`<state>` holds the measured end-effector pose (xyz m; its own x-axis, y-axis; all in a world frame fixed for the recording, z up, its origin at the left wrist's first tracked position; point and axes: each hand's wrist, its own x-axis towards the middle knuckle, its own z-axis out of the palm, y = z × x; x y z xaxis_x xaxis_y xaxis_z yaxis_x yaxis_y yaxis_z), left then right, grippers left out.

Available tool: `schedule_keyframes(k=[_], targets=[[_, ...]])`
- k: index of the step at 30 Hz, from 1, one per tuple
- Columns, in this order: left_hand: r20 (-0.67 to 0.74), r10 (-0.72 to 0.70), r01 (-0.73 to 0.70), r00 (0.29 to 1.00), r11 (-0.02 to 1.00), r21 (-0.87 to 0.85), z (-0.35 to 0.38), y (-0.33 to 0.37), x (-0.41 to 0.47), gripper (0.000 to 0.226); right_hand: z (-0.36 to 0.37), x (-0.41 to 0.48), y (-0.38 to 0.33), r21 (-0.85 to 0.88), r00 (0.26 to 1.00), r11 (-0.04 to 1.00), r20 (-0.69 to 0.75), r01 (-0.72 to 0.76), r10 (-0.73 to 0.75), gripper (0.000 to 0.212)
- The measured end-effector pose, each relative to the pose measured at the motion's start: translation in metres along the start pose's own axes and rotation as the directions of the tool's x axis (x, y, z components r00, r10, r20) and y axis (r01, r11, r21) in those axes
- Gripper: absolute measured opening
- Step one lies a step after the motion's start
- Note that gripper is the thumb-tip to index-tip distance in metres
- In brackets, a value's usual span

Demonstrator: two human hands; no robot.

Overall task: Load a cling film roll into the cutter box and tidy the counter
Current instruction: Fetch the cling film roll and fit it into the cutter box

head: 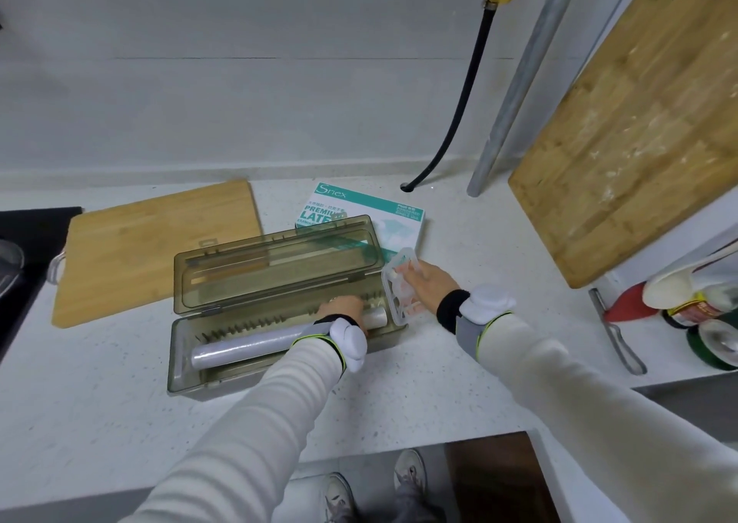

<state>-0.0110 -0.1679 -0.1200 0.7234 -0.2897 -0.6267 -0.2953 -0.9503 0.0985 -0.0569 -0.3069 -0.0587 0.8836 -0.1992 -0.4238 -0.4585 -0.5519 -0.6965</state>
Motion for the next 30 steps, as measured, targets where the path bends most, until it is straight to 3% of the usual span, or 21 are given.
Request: schedule_keyframes(k=[5,10,16,30], targets=[[0.004,0.006,-0.006,1.0,1.0,-0.015,-0.001,-0.001,0.004,0.033,-0.002,0.0,-0.001,-0.002,1.0,1.0,0.0,0.011,-0.011,0.044],[-0.084,0.034,-0.032,0.996,0.999,0.019,-0.001,-0.005,0.001,0.031,-0.003,0.001,-0.003,0.007,1.0,1.0,-0.001,0.013,-0.013,0.049],[-0.151,0.077,-0.088,0.986,0.994,-0.063,-0.019,-0.012,-0.011,0.037,-0.001,0.001,-0.005,0.097,0.999,0.995,-0.051,0.016,-0.011,0.053],[-0.222,0.129,-0.164,0.967,0.975,-0.149,-0.029,-0.018,-0.033,0.044,0.005,0.0,-0.014,0.059,0.998,0.998,-0.055,-0.018,0.021,0.061]])
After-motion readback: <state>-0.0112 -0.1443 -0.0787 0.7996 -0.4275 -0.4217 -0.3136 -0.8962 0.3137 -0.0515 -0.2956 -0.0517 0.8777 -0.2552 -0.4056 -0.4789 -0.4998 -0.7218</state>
